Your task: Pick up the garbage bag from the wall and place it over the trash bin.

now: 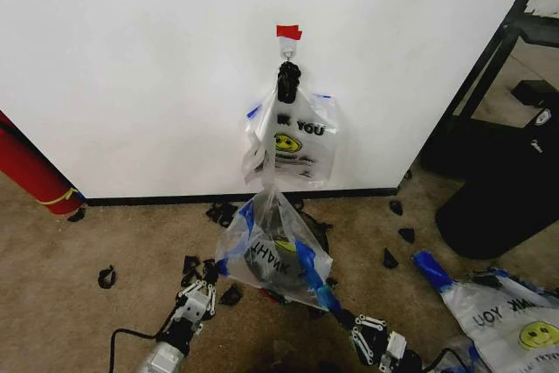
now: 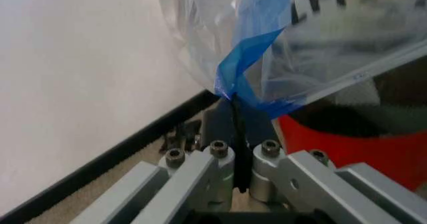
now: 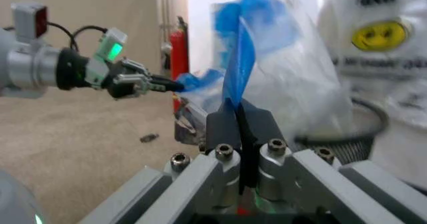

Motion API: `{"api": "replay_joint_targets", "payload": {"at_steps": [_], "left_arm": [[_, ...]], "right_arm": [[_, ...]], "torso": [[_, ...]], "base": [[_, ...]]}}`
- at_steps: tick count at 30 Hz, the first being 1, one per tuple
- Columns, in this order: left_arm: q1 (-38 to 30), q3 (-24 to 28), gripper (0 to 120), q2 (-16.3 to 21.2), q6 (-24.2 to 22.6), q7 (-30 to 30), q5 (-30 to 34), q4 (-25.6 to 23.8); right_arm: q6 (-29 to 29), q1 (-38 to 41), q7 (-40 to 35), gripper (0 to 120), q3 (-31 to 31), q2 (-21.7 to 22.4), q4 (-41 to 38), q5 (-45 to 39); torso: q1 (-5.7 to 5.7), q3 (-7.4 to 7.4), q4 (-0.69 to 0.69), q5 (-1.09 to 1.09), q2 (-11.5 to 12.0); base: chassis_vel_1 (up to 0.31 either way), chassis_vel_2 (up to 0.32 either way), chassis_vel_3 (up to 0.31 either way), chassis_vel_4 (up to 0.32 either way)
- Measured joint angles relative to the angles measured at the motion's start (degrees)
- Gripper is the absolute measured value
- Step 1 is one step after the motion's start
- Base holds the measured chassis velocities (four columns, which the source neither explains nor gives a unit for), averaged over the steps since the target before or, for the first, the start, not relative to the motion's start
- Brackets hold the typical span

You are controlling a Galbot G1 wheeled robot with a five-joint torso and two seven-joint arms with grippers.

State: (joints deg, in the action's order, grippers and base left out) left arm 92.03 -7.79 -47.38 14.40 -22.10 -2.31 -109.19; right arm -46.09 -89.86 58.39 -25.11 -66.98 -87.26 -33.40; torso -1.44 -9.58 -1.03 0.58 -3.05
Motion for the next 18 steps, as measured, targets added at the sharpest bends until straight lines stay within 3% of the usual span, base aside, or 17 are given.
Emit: {"api": "replay_joint_targets", "payload": {"at_steps": [5, 7, 18], "left_arm": [[-3.4, 1.5, 0, -1.4, -0.2, 0.1, -0.5, 4.6], [-5.0, 2.4, 0, -2.0, -0.6, 0.2, -0.5, 6.1], [-5.9, 3.2, 0, -1.4, -1.6, 1.7, -0.5, 6.3]], "right_arm": [[-0.9, 2.1, -4.7, 0, 1.3, -1.4, 6.3, -0.1], [-1.0, 3.2, -8.8, 0, 3.3, -2.0, 9.1, -3.8], [-0.3, 5.4, -13.3, 0, 9.0, -5.2, 11.9, -19.2]], "torso": [[0.0, -0.01, -0.01, 0.0, 0.0], [0.0, 0.0, -0.01, -0.01, 0.0], [0.0, 0.0, 0.0, 0.0, 0.0]], "base": [[0.0, 0.0, 0.0, 0.0], [0.0, 0.0, 0.0, 0.0], [0.0, 0.0, 0.0, 0.0]]}}
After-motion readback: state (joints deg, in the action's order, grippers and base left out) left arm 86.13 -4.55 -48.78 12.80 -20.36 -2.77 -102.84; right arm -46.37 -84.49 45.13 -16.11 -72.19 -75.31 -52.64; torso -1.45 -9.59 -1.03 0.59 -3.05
